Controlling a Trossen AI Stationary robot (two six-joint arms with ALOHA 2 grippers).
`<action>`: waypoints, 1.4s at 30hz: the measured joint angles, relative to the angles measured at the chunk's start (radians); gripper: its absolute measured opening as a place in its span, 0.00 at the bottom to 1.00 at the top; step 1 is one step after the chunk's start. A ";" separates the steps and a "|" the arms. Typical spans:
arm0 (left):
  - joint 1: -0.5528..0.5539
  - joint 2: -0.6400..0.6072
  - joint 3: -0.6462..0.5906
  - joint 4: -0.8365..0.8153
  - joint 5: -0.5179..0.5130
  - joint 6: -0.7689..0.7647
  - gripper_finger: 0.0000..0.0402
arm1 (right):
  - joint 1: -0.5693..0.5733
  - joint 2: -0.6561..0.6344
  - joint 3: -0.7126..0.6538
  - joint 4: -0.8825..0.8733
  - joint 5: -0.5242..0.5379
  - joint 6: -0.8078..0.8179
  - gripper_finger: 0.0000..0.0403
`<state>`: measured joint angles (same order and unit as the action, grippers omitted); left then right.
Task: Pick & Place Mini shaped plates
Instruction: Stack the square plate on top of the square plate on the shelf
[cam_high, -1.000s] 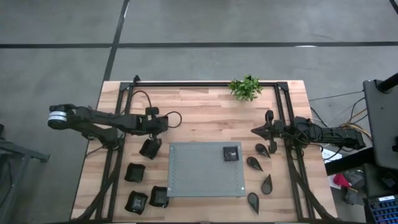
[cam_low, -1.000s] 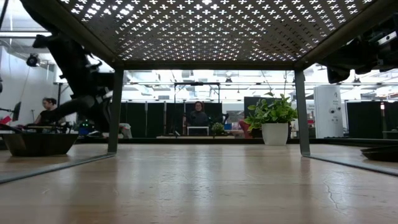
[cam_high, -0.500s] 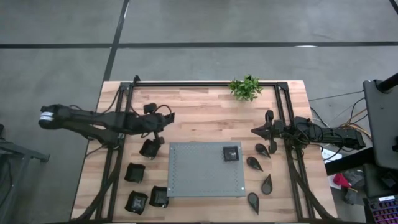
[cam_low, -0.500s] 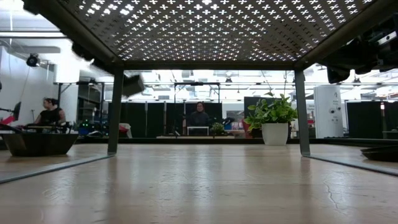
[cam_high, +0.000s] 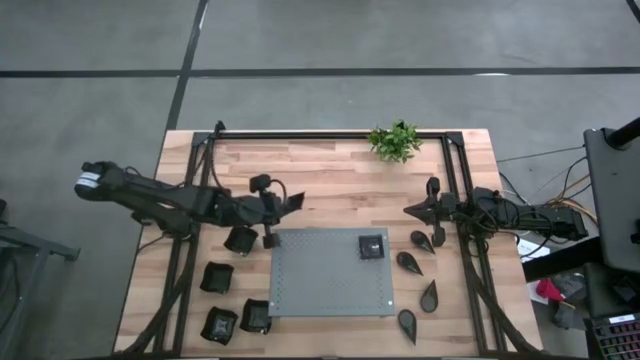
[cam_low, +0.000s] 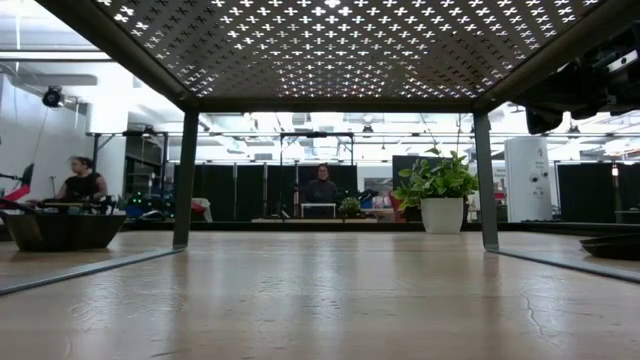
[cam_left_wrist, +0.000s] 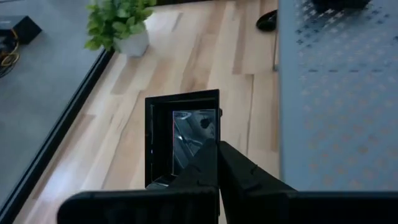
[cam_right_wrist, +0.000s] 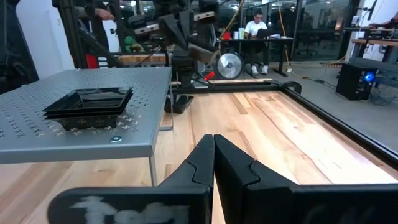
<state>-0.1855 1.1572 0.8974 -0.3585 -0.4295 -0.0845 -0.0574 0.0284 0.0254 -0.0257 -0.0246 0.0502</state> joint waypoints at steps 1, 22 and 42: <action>-0.006 0.016 0.012 0.001 -0.001 -0.001 0.00 | 0.000 0.000 0.000 0.000 0.000 0.000 0.02; -0.068 0.162 0.182 0.100 0.006 0.006 0.00 | 0.000 0.000 0.000 0.000 0.000 0.001 0.02; -0.041 0.402 0.511 -0.046 0.078 0.133 0.00 | 0.000 -0.001 0.000 0.060 0.000 0.010 0.02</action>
<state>-0.2265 1.5595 1.4085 -0.4049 -0.3515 0.0485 -0.0570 0.0277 0.0254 0.0345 -0.0249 0.0602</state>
